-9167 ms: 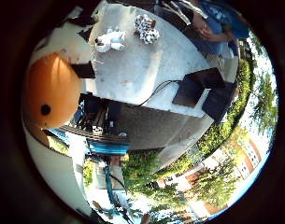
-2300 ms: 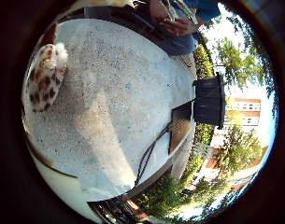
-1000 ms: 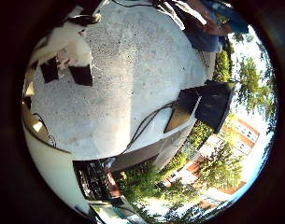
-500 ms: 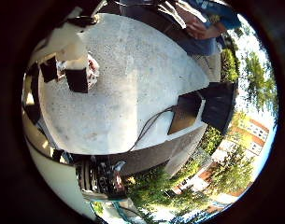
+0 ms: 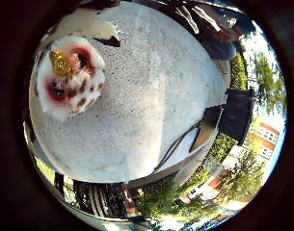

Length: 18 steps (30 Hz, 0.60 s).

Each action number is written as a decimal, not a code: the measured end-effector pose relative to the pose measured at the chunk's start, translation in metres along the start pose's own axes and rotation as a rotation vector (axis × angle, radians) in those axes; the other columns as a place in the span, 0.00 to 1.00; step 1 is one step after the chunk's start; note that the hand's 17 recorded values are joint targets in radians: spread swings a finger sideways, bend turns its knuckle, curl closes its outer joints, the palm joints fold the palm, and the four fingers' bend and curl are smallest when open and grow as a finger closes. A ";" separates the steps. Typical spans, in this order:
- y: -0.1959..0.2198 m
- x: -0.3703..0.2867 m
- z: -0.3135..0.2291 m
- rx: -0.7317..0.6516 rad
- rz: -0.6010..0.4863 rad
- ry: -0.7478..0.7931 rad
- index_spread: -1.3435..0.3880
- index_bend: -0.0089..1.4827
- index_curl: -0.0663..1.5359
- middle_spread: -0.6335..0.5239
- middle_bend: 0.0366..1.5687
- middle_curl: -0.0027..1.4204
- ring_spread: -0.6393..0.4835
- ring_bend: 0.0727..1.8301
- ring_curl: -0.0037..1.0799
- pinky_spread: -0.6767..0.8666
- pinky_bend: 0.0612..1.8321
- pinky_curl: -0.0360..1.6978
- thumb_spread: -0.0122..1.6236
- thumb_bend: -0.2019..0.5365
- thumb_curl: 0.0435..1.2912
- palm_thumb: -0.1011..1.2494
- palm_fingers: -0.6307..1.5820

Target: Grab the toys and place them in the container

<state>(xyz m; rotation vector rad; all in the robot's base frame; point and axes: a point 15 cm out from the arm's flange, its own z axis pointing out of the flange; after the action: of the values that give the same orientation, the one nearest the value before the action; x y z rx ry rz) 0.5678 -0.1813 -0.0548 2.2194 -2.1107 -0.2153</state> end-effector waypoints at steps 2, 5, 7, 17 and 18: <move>-0.003 0.002 0.003 0.013 0.002 0.005 0.69 0.08 0.34 0.69 0.11 0.27 0.83 0.27 0.28 0.72 0.42 0.20 0.68 0.23 0.28 0.52 0.25; -0.003 0.001 0.006 0.011 0.006 0.005 0.70 0.08 0.30 0.70 0.10 0.26 0.84 0.26 0.27 0.73 0.41 0.20 0.68 0.23 0.27 0.51 0.27; -0.003 0.001 0.008 0.010 0.015 0.005 0.70 0.09 0.29 0.70 0.10 0.26 0.84 0.26 0.27 0.74 0.41 0.19 0.68 0.23 0.26 0.51 0.27; -0.002 -0.003 0.024 0.000 0.026 0.003 0.75 0.11 0.23 0.71 0.10 0.24 0.86 0.26 0.28 0.76 0.42 0.18 0.67 0.23 0.24 0.51 0.31; -0.002 -0.003 0.024 0.000 0.027 0.003 0.75 0.11 0.23 0.71 0.10 0.24 0.87 0.26 0.28 0.76 0.43 0.18 0.67 0.23 0.24 0.51 0.32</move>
<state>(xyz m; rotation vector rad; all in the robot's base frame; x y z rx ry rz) 0.5659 -0.1774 -0.0789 2.1880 -2.1378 -0.2103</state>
